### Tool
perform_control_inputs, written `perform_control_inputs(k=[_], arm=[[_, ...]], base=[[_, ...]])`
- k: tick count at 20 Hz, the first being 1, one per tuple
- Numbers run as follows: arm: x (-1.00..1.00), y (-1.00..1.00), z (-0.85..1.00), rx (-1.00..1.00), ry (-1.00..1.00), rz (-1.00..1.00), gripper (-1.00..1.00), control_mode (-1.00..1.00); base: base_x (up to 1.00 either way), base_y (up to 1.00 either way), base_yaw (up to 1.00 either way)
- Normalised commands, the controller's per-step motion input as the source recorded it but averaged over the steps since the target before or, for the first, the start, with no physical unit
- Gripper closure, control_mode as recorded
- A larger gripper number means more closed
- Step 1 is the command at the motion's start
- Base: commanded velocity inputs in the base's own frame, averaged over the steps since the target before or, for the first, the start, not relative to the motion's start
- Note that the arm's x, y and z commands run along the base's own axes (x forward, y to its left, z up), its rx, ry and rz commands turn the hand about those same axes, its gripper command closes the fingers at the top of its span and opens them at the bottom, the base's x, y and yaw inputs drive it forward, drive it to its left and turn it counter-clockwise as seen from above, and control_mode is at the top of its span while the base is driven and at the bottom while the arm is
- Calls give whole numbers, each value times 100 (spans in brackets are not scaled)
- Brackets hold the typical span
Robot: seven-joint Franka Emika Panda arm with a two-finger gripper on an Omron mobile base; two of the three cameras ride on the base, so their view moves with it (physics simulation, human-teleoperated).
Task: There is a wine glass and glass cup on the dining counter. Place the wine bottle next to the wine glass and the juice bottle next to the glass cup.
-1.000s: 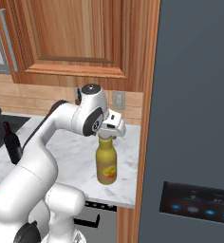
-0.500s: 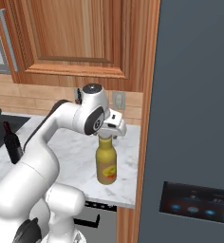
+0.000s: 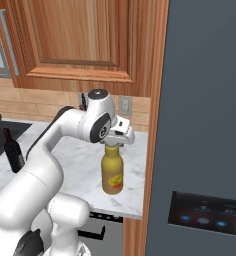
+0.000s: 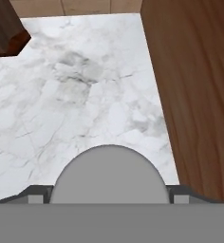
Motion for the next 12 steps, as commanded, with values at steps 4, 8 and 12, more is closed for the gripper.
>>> perform_control_inputs(k=[4, 8, 12], arm=[[0, -2, -6, 0, 0, 0, 100, -100], [-28, 2, 35, 2, 6, 0, 100, -100], [-46, 2, 32, 0, 12, -4, 100, -100]], base=[[0, 0, 0], [0, 0, 0], [0, 0, 0]])
